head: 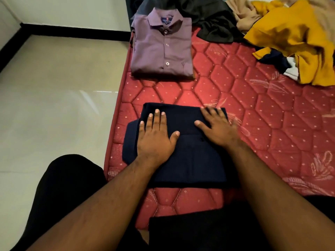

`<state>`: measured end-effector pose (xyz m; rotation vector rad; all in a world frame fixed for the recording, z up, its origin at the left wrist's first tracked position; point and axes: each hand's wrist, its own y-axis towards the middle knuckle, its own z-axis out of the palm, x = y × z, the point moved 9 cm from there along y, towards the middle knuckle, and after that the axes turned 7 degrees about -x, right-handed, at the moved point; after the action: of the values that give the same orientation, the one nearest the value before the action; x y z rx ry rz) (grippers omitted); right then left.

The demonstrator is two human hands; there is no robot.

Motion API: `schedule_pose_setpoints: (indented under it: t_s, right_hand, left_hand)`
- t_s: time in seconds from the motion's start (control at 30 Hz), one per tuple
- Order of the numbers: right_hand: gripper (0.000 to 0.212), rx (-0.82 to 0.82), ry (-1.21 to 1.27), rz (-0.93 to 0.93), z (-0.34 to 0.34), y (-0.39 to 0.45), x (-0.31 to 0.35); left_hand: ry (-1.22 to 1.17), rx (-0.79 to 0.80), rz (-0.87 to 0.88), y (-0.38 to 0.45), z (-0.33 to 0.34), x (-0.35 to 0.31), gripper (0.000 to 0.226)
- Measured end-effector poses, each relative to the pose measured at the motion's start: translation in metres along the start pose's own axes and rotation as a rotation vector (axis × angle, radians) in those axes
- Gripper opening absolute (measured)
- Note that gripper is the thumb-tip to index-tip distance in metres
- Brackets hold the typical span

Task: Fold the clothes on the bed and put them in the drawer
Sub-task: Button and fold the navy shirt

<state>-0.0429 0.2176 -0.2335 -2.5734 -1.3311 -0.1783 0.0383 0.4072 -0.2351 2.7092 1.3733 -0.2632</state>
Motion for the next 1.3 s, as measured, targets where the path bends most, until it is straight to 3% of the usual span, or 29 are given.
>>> schedule_pose_setpoints:
  t_s: [0.07,0.13,0.23,0.33,0.43,0.5,0.57,0.67,0.73,0.83,0.93,1.07,1.2,1.3]
  right_hand:
    - [0.066,-0.035,-0.029,-0.004,-0.005,0.004,0.001]
    - [0.062,-0.104,-0.057,-0.145,-0.007,0.004,0.03]
    - [0.069,-0.099,-0.056,-0.248,0.012,0.0,0.047]
    - [0.079,-0.099,-0.122,-0.196,0.013,0.004,0.011]
    - [0.082,-0.04,-0.187,-0.004,0.0,0.003,-0.045]
    - [0.084,-0.135,-0.209,0.059,-0.022,-0.011,-0.051]
    - [0.079,-0.31,-0.149,-0.032,-0.03,-0.046,-0.014]
    - [0.074,-0.263,-0.135,-0.295,0.013,-0.088,0.036]
    - [0.075,-0.159,-0.184,-0.314,0.029,-0.092,0.024]
    - [0.075,-0.149,-0.241,-0.292,0.021,-0.093,0.004]
    - [0.077,-0.179,-0.277,-0.352,0.018,-0.109,0.038]
    - [0.082,-0.176,-0.15,-0.508,0.033,-0.133,0.109]
    - [0.09,-0.137,-0.197,-0.561,0.058,-0.144,0.135]
    - [0.085,-0.21,-0.176,-0.55,0.049,-0.145,0.141]
  left_hand:
    - [0.024,-0.03,-0.049,0.005,-0.007,-0.011,0.077]
    - [0.05,-0.107,0.04,0.017,-0.014,-0.033,0.072]
    - [0.023,-0.015,0.135,0.028,0.004,-0.04,0.069]
    - [0.029,0.005,0.12,0.024,0.013,-0.02,0.074]
    - [0.067,0.001,0.096,0.022,0.004,-0.013,0.081]
    - [0.122,-0.07,0.079,0.016,-0.009,-0.02,0.083]
    - [0.117,-0.198,0.16,-0.012,-0.017,-0.034,0.076]
    - [0.136,-0.17,0.289,-0.052,0.003,-0.029,0.069]
    - [0.148,-0.122,0.225,-0.059,0.005,0.002,0.071]
    - [0.113,-0.131,0.057,-0.064,-0.012,0.045,0.072]
    - [-0.104,-0.163,-0.154,-0.095,-0.035,0.053,0.082]
    - [-0.704,-0.21,-0.7,-0.136,-0.024,0.084,0.093]
    - [-1.186,-0.092,-0.941,-0.141,0.003,0.092,0.043]
    - [-1.506,0.072,-0.9,-0.137,-0.001,0.067,0.013]
